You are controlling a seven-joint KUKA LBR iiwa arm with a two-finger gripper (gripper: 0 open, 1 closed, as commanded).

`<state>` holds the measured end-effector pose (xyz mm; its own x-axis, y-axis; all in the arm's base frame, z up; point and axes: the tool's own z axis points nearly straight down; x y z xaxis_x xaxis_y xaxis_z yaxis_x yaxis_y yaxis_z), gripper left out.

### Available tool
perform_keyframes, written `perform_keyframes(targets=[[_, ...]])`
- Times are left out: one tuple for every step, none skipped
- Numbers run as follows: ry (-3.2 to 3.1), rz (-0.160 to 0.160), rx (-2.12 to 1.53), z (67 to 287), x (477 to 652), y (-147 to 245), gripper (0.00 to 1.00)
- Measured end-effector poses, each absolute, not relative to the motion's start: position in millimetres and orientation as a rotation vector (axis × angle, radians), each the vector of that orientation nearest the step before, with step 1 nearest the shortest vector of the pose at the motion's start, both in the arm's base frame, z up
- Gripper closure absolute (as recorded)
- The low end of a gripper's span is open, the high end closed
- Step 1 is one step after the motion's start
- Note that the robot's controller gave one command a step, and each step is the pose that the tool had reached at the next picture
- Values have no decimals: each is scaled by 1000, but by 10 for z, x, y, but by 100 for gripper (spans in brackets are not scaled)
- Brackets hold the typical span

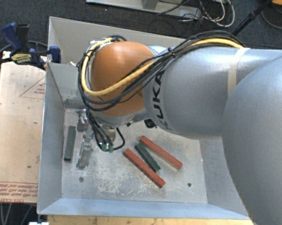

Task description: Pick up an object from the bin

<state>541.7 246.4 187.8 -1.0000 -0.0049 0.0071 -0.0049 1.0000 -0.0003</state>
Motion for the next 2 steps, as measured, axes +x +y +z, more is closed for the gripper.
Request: perform_keyframes(targets=[[-3136,-4,294,702,4889,2270,0],[-3131,4,295,873,5102,1522,0]])
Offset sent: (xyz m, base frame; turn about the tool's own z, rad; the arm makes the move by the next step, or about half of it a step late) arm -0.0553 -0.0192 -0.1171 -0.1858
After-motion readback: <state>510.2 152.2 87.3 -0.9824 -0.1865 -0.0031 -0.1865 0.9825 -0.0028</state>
